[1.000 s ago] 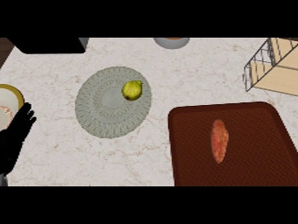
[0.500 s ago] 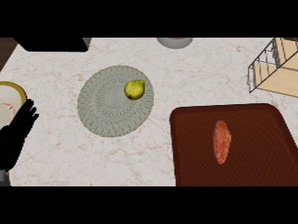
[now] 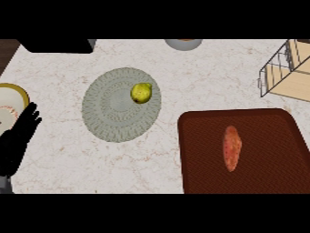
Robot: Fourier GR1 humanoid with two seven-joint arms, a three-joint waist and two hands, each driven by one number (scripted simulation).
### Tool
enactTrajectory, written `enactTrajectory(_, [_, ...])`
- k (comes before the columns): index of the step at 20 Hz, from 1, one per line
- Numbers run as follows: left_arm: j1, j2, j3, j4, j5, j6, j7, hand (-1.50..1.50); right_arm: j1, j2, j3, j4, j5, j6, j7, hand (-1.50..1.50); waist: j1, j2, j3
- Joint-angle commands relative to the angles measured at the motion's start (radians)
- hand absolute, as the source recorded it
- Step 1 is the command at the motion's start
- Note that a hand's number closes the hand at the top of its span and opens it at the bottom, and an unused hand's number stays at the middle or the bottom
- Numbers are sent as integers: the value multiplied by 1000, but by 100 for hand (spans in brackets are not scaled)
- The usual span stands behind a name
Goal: Pick the lemon from the tray and place it in the tiered shelf
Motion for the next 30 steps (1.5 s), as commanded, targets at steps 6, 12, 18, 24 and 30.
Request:
enactTrajectory(6, [-47,23,39,93,6,-43,-17,0,-162,-18,187,334,202,-173,-182,150,7,4,0])
enactTrajectory(12, [-36,14,39,58,3,-51,-25,0,-287,17,205,559,230,-234,-248,150,7,3,0])
enactTrajectory(18, [-9,0,30,74,-24,-54,-65,0,-330,55,251,776,318,-326,-344,150,11,5,1])
enactTrajectory(24, [2,3,31,-27,-12,-43,22,0,-366,44,254,946,378,-415,-409,-150,24,7,2])
enactTrajectory(30, [-70,-7,39,72,-26,-45,-19,0,-454,41,226,1040,364,-415,-502,-150,6,5,1])
